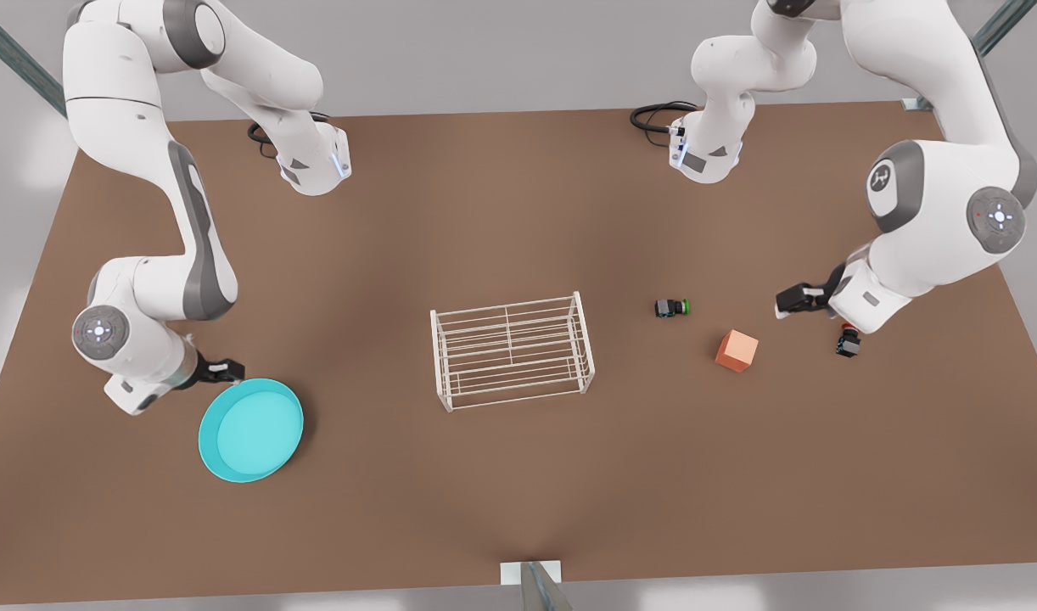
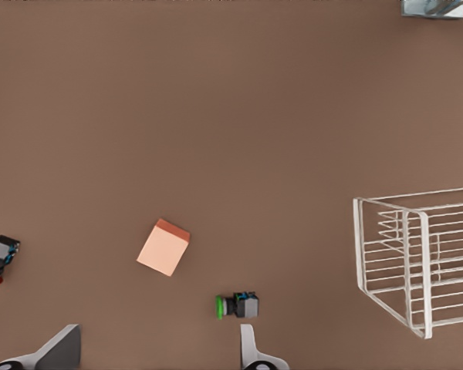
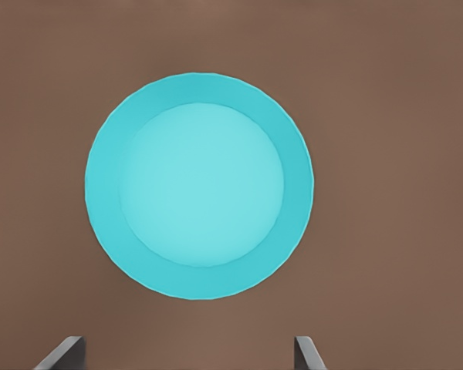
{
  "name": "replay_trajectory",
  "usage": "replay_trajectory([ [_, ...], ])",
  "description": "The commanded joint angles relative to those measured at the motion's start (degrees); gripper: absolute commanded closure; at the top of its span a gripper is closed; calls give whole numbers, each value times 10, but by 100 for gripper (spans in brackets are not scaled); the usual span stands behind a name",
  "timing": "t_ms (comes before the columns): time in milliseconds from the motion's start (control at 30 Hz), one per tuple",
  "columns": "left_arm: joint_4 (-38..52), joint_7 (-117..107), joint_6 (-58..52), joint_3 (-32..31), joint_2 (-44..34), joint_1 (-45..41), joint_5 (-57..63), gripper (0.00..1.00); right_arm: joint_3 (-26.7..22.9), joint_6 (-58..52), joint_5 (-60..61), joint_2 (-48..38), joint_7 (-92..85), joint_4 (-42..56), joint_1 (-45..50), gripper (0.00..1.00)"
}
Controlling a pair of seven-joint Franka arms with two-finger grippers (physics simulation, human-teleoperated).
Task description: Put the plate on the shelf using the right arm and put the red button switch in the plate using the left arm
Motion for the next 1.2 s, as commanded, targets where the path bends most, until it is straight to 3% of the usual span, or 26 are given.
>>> replay_trajectory([
  [0,-1,-12,25,-1,0,-2,2,0,-1,91,0,-1,35,0,0,0],
  [133,-15,-6,-40,-3,0,-7,19,0,-3,79,-2,3,27,12,-13,0],
  [200,-26,-13,-49,-2,-1,-3,25,0,-5,38,58,3,-65,38,-58,0],
  [333,-59,0,-127,4,-38,92,-21,0,-3,-1,63,20,-106,62,-77,0],
  [367,-53,-4,-142,-8,-57,87,-21,0,-3,0,161,56,-214,66,-100,0],
  [400,-46,-4,-117,-22,-58,87,-14,0,-3,1,226,88,-291,90,-113,0],
  [500,-42,-5,-26,-64,-39,85,26,0,-3,4,224,151,-400,142,-113,0],
  [533,-40,-5,-26,-67,-33,85,24,0,-3,5,223,179,-400,185,-112,0],
  [600,-59,-4,-98,-71,-28,89,26,0,-4,8,229,204,-420,189,-123,0],
  [667,-53,-7,-101,-77,-55,87,24,0,-5,9,230,216,-427,197,-128,0],
  [700,-29,-8,-96,-107,-48,86,31,0,-5,25,238,229,-429,197,-133,1],
  [800,-17,-8,-36,-110,-9,63,45,0,-4,37,258,250,-429,205,-135,12],
  [1167,-8,-5,-17,-101,3,92,60,0,-1,37,300,311,-432,245,-132,16],
])
